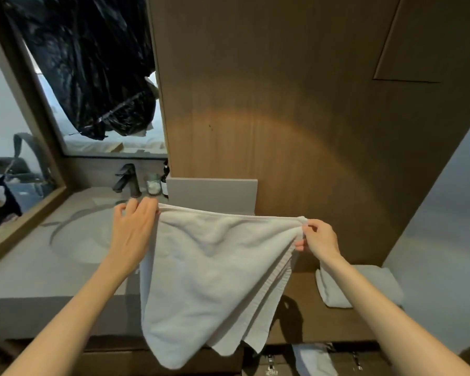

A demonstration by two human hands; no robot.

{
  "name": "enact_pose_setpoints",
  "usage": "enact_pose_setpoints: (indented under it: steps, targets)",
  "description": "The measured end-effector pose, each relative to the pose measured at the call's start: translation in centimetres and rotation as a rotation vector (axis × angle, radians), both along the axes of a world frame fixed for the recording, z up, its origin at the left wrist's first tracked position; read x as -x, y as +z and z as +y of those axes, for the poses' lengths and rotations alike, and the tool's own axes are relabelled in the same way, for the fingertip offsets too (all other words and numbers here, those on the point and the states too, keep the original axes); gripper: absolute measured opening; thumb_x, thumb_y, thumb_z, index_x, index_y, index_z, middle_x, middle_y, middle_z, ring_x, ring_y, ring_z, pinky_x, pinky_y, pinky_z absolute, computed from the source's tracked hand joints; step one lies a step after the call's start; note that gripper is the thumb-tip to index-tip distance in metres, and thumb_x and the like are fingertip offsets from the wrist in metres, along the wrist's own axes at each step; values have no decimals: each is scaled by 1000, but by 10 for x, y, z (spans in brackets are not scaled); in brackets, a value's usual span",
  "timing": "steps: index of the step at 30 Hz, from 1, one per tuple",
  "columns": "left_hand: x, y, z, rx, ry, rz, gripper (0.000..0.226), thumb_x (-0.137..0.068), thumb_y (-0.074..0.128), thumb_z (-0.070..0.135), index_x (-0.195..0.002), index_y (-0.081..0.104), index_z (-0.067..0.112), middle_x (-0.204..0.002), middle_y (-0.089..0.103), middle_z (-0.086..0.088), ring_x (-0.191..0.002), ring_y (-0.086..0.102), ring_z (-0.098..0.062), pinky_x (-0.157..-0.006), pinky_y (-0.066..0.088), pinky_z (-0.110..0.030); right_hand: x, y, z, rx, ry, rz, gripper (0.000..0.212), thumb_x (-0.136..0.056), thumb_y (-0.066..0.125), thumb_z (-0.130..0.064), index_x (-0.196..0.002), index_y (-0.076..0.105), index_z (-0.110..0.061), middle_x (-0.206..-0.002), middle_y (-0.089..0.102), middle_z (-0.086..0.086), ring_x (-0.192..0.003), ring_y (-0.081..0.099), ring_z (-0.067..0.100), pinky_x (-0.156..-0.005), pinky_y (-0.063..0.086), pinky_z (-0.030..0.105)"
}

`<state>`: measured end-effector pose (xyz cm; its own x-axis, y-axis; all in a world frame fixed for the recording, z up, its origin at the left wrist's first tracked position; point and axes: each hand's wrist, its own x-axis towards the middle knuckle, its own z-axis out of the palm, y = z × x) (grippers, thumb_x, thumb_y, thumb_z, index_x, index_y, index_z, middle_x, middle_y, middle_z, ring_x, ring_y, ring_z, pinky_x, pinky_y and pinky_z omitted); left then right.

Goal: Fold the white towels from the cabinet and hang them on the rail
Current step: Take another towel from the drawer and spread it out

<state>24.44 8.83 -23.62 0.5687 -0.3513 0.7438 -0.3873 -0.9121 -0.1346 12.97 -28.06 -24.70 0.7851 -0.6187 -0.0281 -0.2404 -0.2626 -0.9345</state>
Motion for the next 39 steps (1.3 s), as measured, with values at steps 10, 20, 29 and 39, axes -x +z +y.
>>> enact_pose_setpoints:
  steps: [10, 20, 29, 39]
  targets:
    - [-100, -22, 26, -164, 30, 142, 31, -68, 76, -6, -83, 54, 10, -74, 52, -7, -63, 41, -25, -55, 31, -36, -94, 6, 11, 35, 24, -20, 18, -99, 52, -15, -114, 61, -13, -92, 68, 9, -69, 72, 21, -70, 61, 35]
    - [-204, -11, 12, -293, 33, 297, 69, -35, 89, 0, -97, 60, 8, -84, 58, -7, -70, 48, -25, -58, 28, -31, -187, 10, 21, -22, -183, -86, 19, -98, 55, -16, -116, 60, -15, -97, 64, 3, -74, 71, 18, -71, 59, 28]
    - [-265, -42, -7, -361, 148, 441, 48, -82, 66, 15, -124, 42, 17, -117, 52, 2, -102, 49, -19, -72, 38, -28, -232, -7, 23, -119, -222, -98, 13, -97, 55, -12, -109, 58, -16, -102, 61, 4, -88, 69, 22, -78, 57, 30]
    - [-316, -108, -24, -284, 42, 592, 36, -69, 74, -5, -95, 58, 14, -88, 59, -8, -77, 55, -27, -58, 50, -38, -293, -82, -8, -170, -229, 31, 12, -97, 54, -7, -104, 63, -9, -92, 66, 7, -81, 68, 23, -61, 57, 22]
